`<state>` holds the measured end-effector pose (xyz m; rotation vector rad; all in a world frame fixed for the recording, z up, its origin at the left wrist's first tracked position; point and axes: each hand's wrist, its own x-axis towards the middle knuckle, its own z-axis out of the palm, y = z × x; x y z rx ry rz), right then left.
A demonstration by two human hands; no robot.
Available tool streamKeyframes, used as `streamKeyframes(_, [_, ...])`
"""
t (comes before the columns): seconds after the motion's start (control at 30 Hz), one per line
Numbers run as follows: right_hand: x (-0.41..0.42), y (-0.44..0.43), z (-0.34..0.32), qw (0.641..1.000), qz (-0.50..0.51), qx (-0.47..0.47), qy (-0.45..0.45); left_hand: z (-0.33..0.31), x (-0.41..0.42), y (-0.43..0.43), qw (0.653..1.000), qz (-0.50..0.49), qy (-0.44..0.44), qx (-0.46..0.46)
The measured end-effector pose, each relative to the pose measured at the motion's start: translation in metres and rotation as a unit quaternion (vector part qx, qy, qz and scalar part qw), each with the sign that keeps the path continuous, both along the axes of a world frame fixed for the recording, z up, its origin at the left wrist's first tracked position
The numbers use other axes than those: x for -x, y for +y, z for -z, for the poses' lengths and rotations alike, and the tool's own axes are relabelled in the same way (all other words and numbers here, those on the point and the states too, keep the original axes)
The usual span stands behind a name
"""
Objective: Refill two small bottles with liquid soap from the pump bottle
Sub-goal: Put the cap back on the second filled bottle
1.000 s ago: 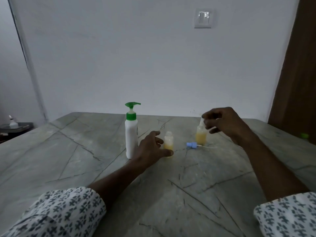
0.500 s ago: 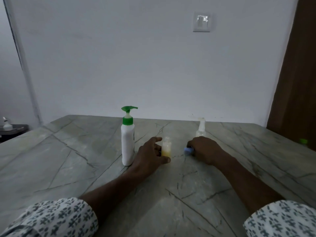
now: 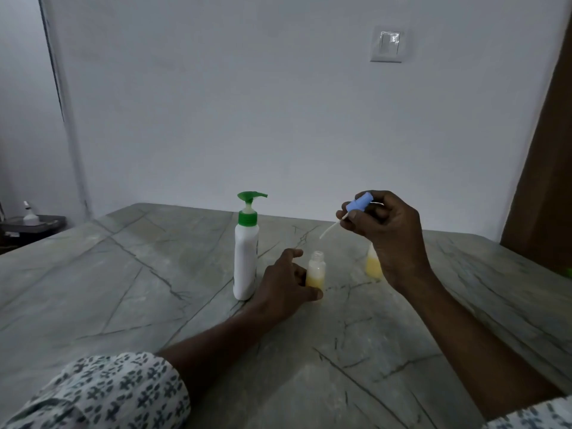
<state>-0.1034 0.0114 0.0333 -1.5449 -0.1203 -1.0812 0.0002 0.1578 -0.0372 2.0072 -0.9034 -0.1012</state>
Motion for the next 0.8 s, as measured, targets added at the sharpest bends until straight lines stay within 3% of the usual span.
streamKeyframes(0.33, [-0.008,-0.001,0.008,0.998,0.004,0.016,0.055,0.0,0.0,0.001,1.0,0.008,0.005,0.002])
streamKeyframes(0.47, [-0.014,0.0,0.017,0.993,0.011,0.033,0.116,0.001,-0.001,-0.001,1.0,0.002,0.004,0.006])
streamKeyframes(0.63, [-0.023,0.005,0.032,0.966,0.07,0.137,0.208,0.003,-0.001,-0.002,1.0,-0.003,0.006,0.016])
streamKeyframes(0.8, [-0.023,0.003,0.031,0.964,0.039,0.121,0.232,0.005,-0.002,-0.002,1.0,0.004,0.017,0.019])
